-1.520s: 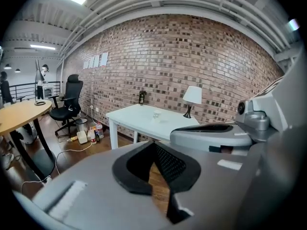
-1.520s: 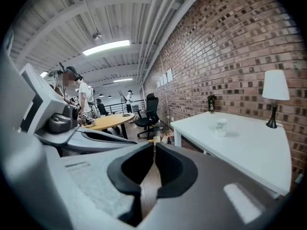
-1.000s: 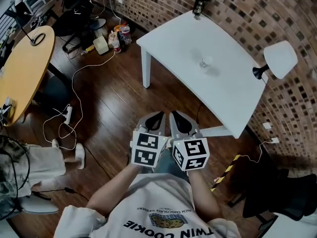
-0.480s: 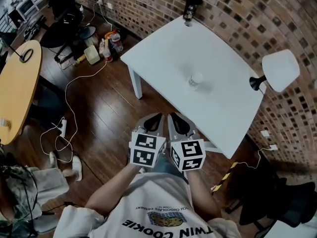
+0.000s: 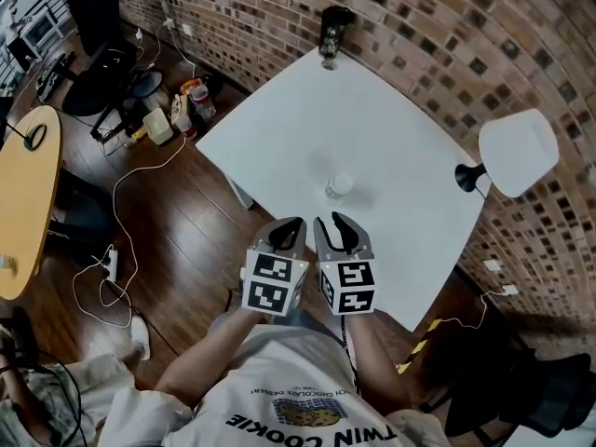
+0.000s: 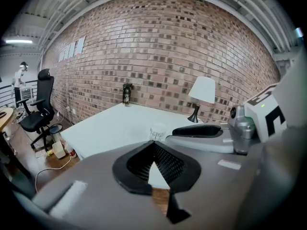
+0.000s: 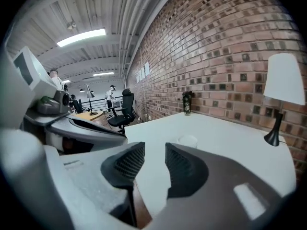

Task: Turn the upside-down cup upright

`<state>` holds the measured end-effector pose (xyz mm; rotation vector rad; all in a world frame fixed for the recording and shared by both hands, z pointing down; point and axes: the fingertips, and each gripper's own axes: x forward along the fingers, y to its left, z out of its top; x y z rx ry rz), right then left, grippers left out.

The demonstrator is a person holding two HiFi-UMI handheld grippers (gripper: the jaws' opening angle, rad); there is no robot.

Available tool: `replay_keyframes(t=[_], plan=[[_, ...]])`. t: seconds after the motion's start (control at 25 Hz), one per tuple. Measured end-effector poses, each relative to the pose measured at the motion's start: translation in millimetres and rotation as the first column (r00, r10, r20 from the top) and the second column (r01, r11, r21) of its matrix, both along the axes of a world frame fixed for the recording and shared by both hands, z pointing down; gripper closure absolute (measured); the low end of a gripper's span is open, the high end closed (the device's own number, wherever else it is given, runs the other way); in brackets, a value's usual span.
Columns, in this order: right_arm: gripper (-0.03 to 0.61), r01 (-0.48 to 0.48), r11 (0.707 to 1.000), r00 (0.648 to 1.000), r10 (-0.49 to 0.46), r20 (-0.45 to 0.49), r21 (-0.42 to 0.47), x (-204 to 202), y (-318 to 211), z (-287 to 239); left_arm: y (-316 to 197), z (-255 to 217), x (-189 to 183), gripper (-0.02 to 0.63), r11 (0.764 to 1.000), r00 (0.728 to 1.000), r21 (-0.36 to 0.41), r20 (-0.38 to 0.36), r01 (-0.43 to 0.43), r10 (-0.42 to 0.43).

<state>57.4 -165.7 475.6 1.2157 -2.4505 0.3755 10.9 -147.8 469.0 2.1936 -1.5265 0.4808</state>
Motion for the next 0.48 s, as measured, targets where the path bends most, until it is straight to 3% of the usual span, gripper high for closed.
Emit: replay_keyframes(t=[0.16, 0.32, 0.48], plan=[[0.374, -0.046, 0.999, 0.999, 0.046, 0.002, -0.014, 13, -28, 14, -21, -4, 10, 0.611, 1.0, 1.0, 0.006, 0.009, -0.019, 0.019], [0.349, -0.094, 0.994, 0.995, 0.093, -0.034, -0.061, 22, -51, 39, -35, 2, 11, 0.611, 0.999, 0.999, -0.011, 0.009, -0.052, 0.052], [0.27, -0.141, 0.986, 0.989, 0.136, -0.06, -0.091, 26, -74, 60, -53, 15, 6, 0.611, 0.995, 0.997, -0.049, -0.006, -0.081, 0.081]])
